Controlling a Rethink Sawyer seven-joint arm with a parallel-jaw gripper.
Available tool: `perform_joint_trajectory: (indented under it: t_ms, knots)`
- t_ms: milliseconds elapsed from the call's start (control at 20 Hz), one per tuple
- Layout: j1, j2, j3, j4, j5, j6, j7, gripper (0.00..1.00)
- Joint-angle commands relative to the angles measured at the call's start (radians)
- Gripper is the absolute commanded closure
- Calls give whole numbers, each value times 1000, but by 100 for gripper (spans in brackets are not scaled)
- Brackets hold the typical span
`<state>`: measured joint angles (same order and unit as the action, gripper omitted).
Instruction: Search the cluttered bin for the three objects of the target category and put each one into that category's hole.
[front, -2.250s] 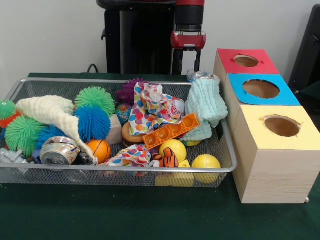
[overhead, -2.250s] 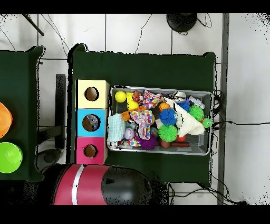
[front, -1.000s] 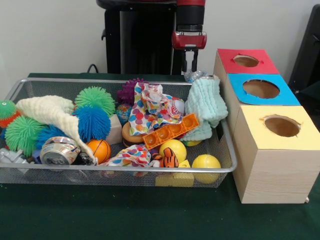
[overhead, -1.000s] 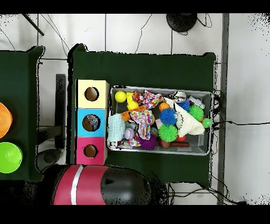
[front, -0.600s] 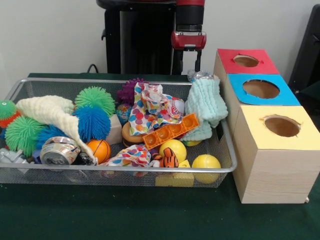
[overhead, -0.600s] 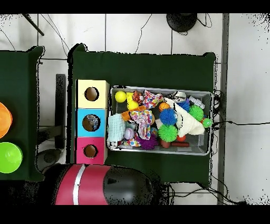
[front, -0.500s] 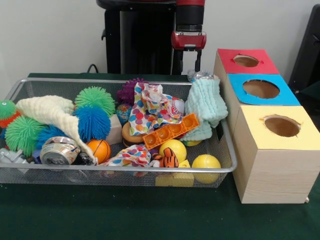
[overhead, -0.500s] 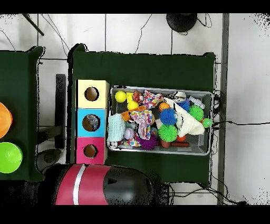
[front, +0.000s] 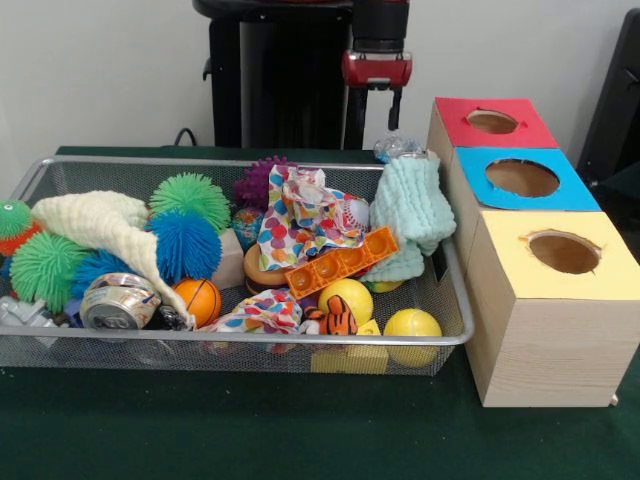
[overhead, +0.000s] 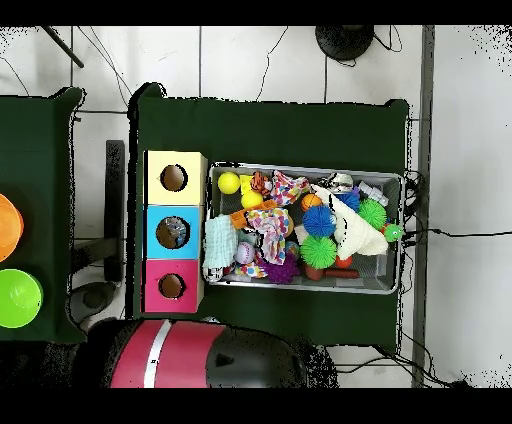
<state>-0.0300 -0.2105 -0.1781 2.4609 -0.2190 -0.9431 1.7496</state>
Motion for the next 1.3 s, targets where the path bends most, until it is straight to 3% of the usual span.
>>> perform_joint_trajectory:
  t_ms: [50,300,550,1300]
  knots:
    - [-58,-289,84,62,-7,275,132,0]
    - [-71,-410,74,95,-33,381,131,0]
    - [-71,-458,69,97,-58,438,144,0]
    - [60,-260,72,29,-2,265,266,0]
